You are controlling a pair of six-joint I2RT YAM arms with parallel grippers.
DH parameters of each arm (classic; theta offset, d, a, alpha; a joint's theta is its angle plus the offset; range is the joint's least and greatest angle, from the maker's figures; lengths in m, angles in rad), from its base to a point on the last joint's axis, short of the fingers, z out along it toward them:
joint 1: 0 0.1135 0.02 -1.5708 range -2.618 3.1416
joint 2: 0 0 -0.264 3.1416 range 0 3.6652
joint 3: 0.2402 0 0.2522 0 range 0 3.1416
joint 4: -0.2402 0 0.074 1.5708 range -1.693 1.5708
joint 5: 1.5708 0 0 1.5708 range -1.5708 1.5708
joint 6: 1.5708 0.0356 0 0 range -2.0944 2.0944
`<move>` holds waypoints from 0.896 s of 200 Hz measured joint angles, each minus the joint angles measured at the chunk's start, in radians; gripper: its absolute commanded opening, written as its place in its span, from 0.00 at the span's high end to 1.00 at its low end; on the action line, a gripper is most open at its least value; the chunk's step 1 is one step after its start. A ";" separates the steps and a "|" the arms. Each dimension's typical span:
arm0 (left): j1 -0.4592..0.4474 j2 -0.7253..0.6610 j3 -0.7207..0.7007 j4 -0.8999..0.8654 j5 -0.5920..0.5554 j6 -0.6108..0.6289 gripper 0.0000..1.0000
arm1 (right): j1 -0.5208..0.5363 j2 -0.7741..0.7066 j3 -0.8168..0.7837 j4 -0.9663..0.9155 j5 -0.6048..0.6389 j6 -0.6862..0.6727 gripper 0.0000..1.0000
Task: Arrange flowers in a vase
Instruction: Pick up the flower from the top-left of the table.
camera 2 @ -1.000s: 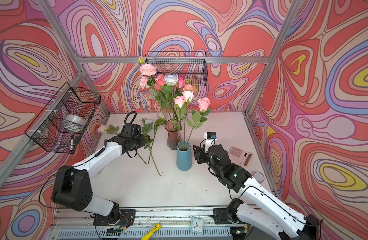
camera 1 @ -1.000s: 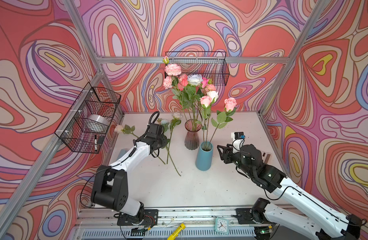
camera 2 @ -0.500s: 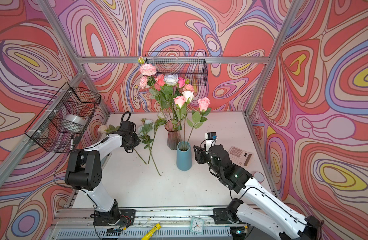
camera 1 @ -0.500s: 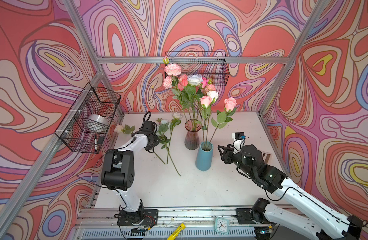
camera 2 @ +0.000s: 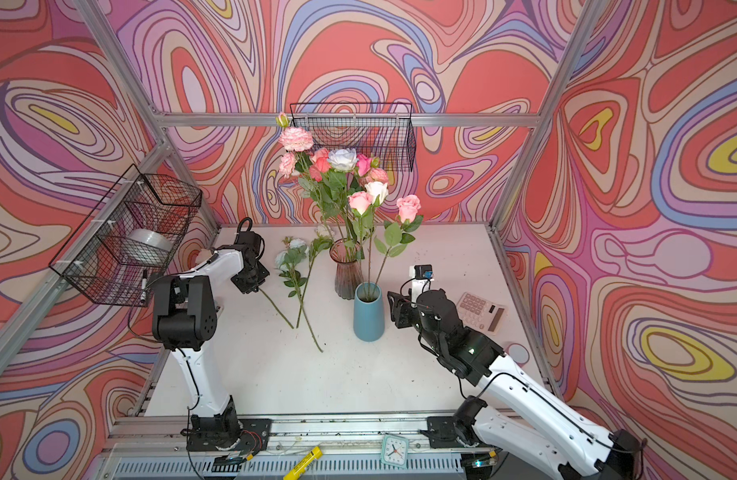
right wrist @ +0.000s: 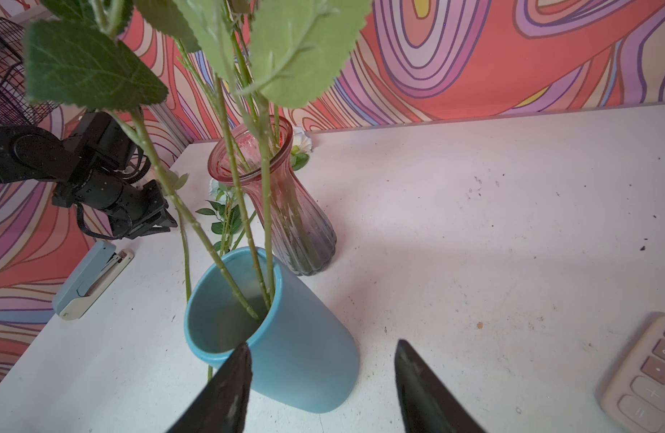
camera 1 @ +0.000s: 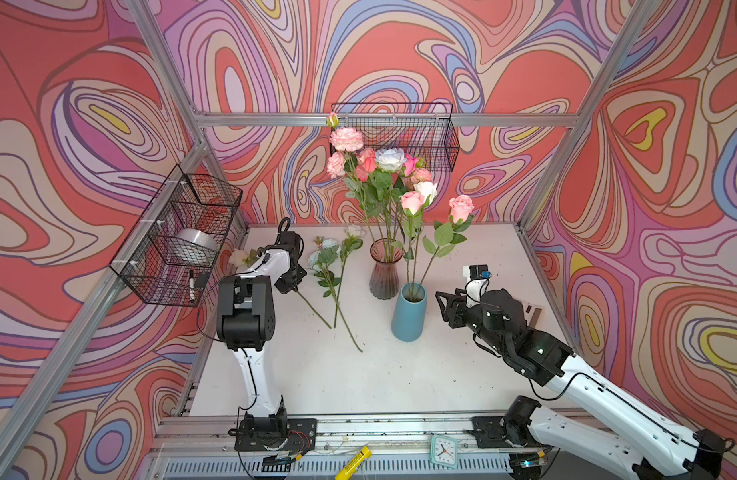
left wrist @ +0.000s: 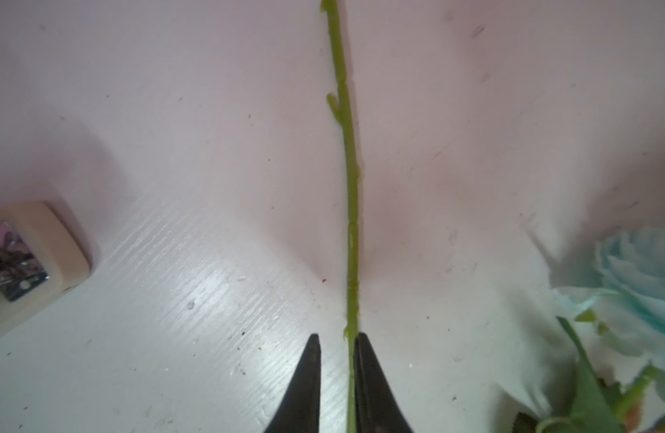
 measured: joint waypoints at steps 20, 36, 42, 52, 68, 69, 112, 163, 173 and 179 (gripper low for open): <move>0.000 0.000 -0.010 0.002 0.009 0.000 0.75 | 0.000 0.001 -0.005 -0.001 0.000 0.000 0.37; 0.000 0.000 -0.023 0.008 0.030 0.001 0.75 | 0.000 0.003 -0.006 0.000 0.000 0.000 0.38; 0.001 0.000 -0.030 0.012 0.040 0.002 0.75 | 0.000 0.004 -0.006 0.000 0.000 0.000 0.37; 0.001 0.001 -0.038 0.016 0.055 0.003 0.77 | 0.000 0.005 -0.006 0.000 -0.001 0.000 0.37; 0.001 0.003 -0.049 0.031 0.082 0.009 0.84 | 0.000 0.004 -0.007 0.000 0.000 0.000 0.37; 0.001 0.003 -0.050 0.032 0.083 0.009 0.84 | 0.000 0.004 -0.008 0.000 -0.001 0.000 0.37; 0.006 -0.023 -0.110 0.096 0.121 0.023 0.93 | 0.000 0.003 -0.009 -0.001 0.000 0.002 0.37; 0.003 -0.163 -0.305 0.165 0.187 0.037 1.00 | 0.000 0.004 -0.009 -0.001 -0.001 0.011 0.38; -0.001 -0.191 -0.337 0.170 0.193 0.038 1.00 | 0.000 0.004 -0.009 -0.001 -0.001 0.012 0.38; -0.006 -0.211 -0.355 0.171 0.198 0.042 1.00 | 0.000 0.004 -0.009 -0.001 -0.001 0.012 0.38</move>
